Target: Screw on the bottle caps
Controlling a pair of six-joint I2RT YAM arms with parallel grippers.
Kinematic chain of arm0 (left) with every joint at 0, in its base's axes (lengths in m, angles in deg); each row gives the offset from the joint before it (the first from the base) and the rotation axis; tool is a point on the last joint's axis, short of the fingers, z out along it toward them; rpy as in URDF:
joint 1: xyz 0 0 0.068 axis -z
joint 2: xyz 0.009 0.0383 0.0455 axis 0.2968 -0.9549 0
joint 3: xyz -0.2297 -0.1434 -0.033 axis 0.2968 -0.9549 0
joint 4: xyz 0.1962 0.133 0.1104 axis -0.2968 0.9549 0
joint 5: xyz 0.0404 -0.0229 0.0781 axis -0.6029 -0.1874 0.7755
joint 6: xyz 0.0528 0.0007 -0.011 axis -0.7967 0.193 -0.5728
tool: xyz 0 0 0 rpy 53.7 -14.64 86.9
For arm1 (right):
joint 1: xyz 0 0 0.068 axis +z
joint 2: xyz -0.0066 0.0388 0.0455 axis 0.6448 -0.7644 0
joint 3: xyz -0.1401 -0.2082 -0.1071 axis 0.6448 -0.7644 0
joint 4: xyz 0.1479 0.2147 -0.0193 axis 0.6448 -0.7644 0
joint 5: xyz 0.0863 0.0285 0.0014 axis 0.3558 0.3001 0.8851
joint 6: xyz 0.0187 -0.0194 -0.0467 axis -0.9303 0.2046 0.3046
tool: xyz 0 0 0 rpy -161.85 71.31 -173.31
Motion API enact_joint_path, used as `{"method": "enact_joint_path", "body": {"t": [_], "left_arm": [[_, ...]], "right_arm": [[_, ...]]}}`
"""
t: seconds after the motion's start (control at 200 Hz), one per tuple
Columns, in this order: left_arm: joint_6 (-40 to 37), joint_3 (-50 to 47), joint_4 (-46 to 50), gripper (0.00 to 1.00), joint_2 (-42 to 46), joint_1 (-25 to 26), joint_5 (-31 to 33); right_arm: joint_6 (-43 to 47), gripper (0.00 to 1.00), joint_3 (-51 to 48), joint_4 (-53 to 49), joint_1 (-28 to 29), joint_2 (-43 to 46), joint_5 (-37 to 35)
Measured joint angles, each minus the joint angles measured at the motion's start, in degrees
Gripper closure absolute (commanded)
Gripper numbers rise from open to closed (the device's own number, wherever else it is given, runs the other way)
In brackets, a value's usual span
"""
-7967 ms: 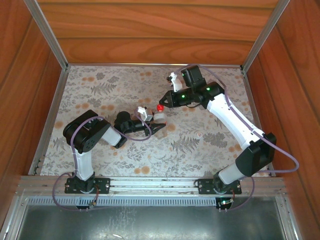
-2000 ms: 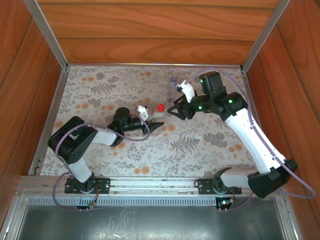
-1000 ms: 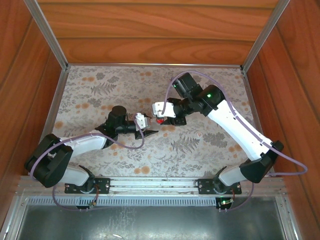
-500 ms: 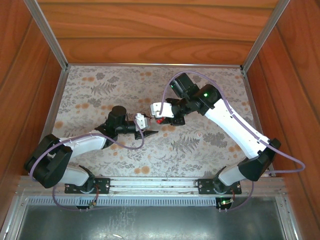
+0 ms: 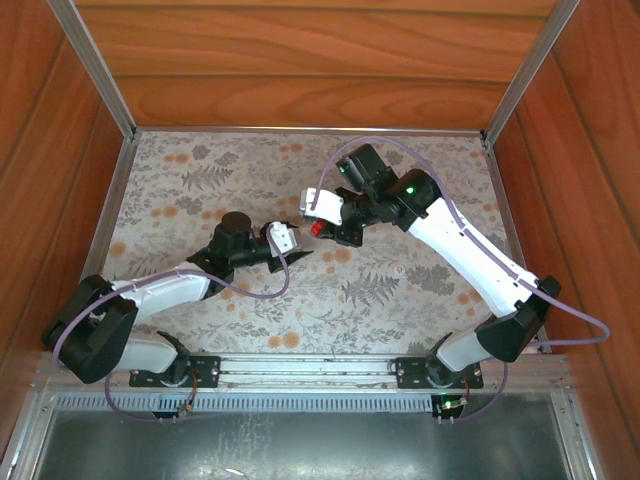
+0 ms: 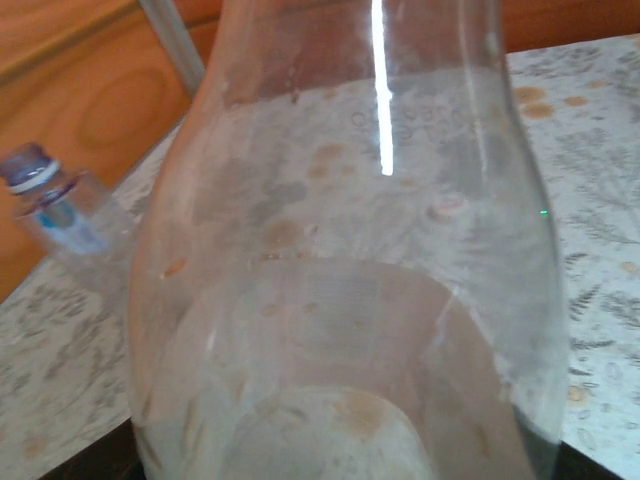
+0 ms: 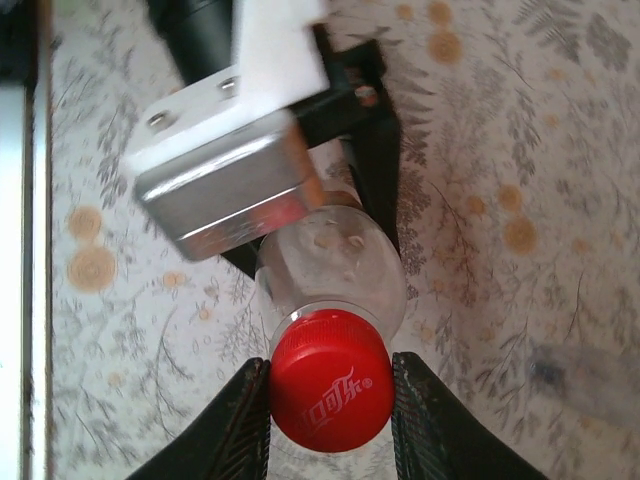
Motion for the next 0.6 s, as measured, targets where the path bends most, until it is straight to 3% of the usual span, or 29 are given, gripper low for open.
{"method": "enact_joint_path", "body": {"t": [0.43, 0.6], "left_arm": [[-0.52, 0.00, 0.26, 0.46, 0.24, 1.42, 9.73], [-1.40, 0.09, 0.26, 0.46, -0.44, 1.64, 10.56]], "right_arm": [[-43.54, 0.79, -2.05, 4.83, -0.13, -0.24, -2.60], [-54.10, 0.73, -2.03, 4.20, -0.46, -0.81, -2.49]]}}
